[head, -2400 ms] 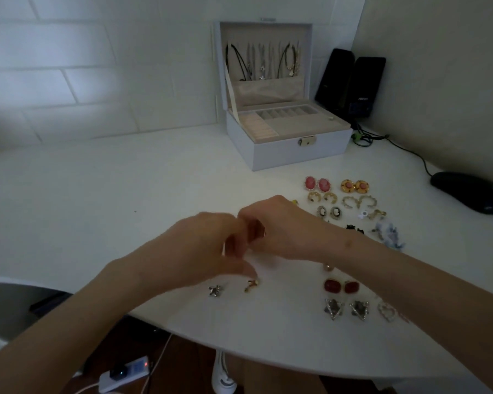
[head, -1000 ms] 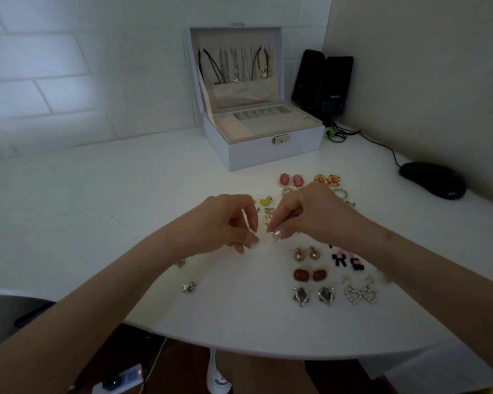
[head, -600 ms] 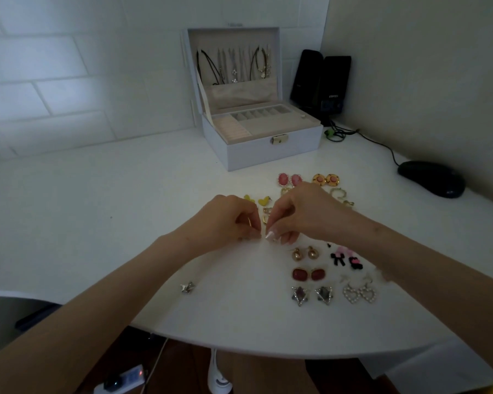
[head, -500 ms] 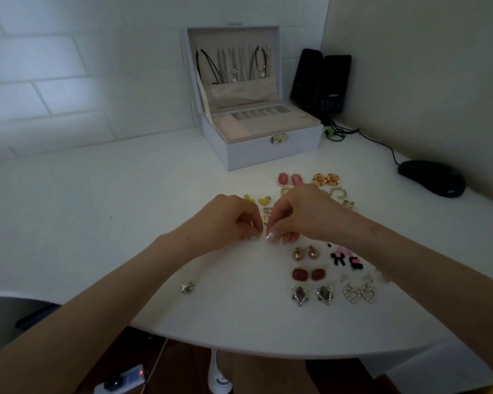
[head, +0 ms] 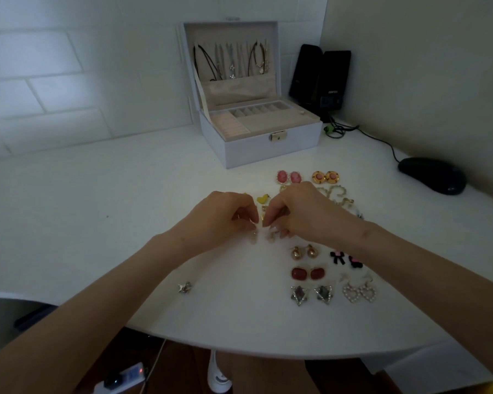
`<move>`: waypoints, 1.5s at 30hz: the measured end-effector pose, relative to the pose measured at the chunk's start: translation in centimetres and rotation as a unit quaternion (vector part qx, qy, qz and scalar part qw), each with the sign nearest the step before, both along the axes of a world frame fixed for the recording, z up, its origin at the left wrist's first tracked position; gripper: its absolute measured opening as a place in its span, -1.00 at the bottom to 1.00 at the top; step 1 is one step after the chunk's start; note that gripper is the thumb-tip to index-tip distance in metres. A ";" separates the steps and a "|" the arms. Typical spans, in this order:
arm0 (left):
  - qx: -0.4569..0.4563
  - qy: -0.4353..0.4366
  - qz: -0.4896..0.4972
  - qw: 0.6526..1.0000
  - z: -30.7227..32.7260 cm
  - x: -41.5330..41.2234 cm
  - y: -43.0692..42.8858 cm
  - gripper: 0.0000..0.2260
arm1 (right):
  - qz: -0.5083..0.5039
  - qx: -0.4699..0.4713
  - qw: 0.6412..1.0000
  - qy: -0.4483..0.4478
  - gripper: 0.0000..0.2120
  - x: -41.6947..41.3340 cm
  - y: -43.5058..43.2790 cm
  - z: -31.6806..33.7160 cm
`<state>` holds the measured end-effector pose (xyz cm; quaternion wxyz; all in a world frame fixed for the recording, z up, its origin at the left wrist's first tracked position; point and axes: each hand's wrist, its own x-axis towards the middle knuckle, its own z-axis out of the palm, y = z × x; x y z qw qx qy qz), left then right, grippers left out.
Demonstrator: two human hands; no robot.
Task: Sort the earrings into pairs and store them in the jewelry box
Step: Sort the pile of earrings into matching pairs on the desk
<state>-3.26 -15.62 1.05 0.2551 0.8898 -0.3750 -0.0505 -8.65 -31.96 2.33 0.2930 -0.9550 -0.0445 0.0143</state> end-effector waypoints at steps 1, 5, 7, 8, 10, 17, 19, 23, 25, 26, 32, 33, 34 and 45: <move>-0.009 -0.003 0.006 1.000 0.0 0.0 0.1 -0.94 | -0.002 0.002 1.000 -0.002 -0.82 0.0 0.0 0.0; -0.001 -0.005 0.004 1.000 0.0 -0.1 0.3 -0.93 | 0.002 0.006 1.000 0.004 -0.89 -0.4 0.2 0.2; 0.018 -0.005 -0.003 1.000 -0.3 -0.2 0.1 -0.93 | 0.006 0.006 1.000 0.001 -0.90 -0.4 0.3 0.2; 0.024 -0.007 -0.002 1.000 -0.4 -0.3 0.0 -0.92 | 0.007 0.004 1.000 -0.002 -0.90 -0.3 0.4 0.2; 0.022 -0.012 0.004 1.000 -0.6 -0.2 -0.3 -0.91 | 0.006 -0.005 1.000 -0.010 -0.90 -0.2 0.5 0.1; 0.030 -0.025 0.010 0.999 -0.7 0.3 -0.5 -0.89 | -0.010 -0.001 0.999 -0.034 -0.90 0.1 0.4 -0.4; 0.029 -0.030 0.008 0.999 -0.6 0.3 -0.4 -0.92 | -0.012 0.003 0.999 -0.038 -0.89 0.2 0.4 -0.5; -0.003 -0.047 0.032 0.998 0.2 0.3 0.8 -0.94 | -0.016 0.015 0.998 -0.056 -0.92 0.4 0.4 0.1; -0.017 -0.054 0.048 0.997 0.9 0.3 2.0 -0.95 | -0.017 0.025 0.997 -0.067 -0.91 0.6 0.5 0.6; -0.018 -0.055 0.056 0.997 1.2 0.3 2.6 -0.94 | -0.015 0.027 0.997 -0.069 -0.92 0.7 0.6 0.8; 0.025 -0.044 0.106 0.993 2.3 -0.5 6.9 -0.92 | 0.054 0.033 0.997 -0.055 -0.91 0.6 3.7 1.2; 0.037 -0.045 0.114 0.992 2.4 -0.7 7.5 -0.92 | 0.071 0.037 0.996 -0.045 -0.90 0.8 4.4 1.1; 0.050 -0.042 0.121 0.991 2.6 -0.8 8.2 -0.91 | 0.089 0.040 0.995 -0.034 -0.88 0.9 5.1 0.9; 0.088 0.012 0.129 0.988 1.4 -1.2 11.0 -0.88 | 0.131 0.009 0.990 -0.050 -0.79 3.9 10.0 0.3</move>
